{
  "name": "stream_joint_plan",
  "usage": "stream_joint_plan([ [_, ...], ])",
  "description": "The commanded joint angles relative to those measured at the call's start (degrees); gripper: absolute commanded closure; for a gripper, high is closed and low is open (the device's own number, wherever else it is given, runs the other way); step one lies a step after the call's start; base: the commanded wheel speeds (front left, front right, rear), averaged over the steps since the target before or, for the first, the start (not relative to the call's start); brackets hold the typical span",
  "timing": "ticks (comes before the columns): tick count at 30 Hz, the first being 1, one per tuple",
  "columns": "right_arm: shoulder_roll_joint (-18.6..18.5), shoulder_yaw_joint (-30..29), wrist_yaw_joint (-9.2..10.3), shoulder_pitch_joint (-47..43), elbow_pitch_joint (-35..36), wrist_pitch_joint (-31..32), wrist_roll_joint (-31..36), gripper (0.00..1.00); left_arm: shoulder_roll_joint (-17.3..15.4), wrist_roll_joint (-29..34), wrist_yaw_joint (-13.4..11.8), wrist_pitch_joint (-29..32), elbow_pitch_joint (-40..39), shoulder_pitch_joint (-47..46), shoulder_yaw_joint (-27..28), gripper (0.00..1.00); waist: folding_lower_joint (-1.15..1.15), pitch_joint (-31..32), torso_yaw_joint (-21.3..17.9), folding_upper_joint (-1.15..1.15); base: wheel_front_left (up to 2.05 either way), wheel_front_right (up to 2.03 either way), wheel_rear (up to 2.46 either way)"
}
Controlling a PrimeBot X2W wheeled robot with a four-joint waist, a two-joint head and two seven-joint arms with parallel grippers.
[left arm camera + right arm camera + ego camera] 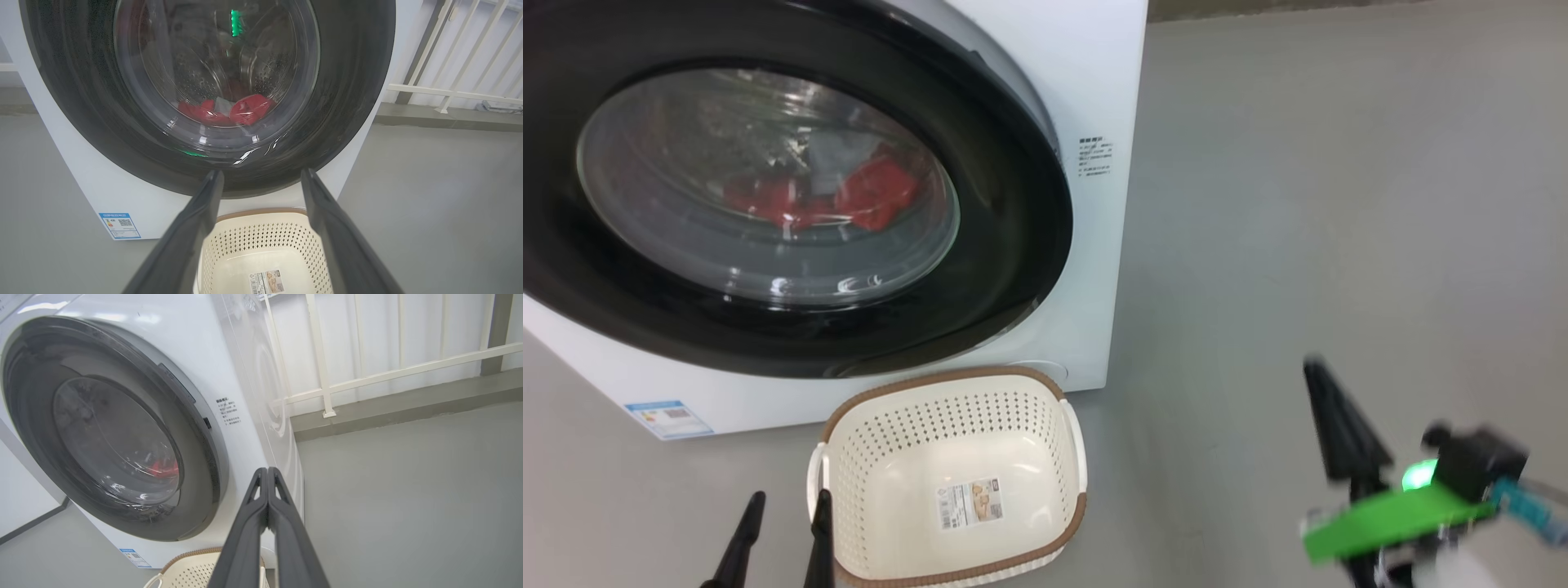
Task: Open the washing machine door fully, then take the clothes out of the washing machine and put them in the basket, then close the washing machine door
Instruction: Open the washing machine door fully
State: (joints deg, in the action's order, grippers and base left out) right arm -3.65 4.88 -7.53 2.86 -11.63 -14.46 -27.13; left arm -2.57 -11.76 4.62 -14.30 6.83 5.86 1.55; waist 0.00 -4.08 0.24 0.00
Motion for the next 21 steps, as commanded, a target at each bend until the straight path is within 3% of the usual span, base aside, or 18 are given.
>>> stream_joint_plan([
  [1, -0.32, 1.75, 0.04, 4.29, 2.05, -0.54, -1.5, 1.0, -0.31, -0.54, 0.39, -0.7, -1.21, -1.99, 1.33, 0.0, 0.0, -0.5, 0.38, 0.0, 0.0, 0.0, 0.0],
  [11, -1.41, 5.11, 0.04, 19.27, 2.28, -0.54, -10.01, 1.0, -0.31, -1.76, 0.5, -0.7, -0.94, -4.83, -1.34, 0.0, 0.0, -3.47, 4.04, 0.0, 0.0, 0.0, 0.0],
  [17, -3.99, 7.17, 0.04, 25.9, -0.13, -0.54, -17.18, 1.0, -0.31, -2.91, 0.25, -0.7, -0.67, -6.74, -3.28, 0.0, 0.0, -6.1, 6.45, 0.0, 0.0, 0.0, 0.0],
  [21, -6.87, 11.89, 0.04, 31.04, -3.47, -0.54, -24.02, 1.0, -0.31, -3.38, 0.13, -0.7, -0.37, -8.18, -4.1, 0.0, 0.0, -8.44, 7.35, 0.0, 0.0, 0.0, 0.0],
])
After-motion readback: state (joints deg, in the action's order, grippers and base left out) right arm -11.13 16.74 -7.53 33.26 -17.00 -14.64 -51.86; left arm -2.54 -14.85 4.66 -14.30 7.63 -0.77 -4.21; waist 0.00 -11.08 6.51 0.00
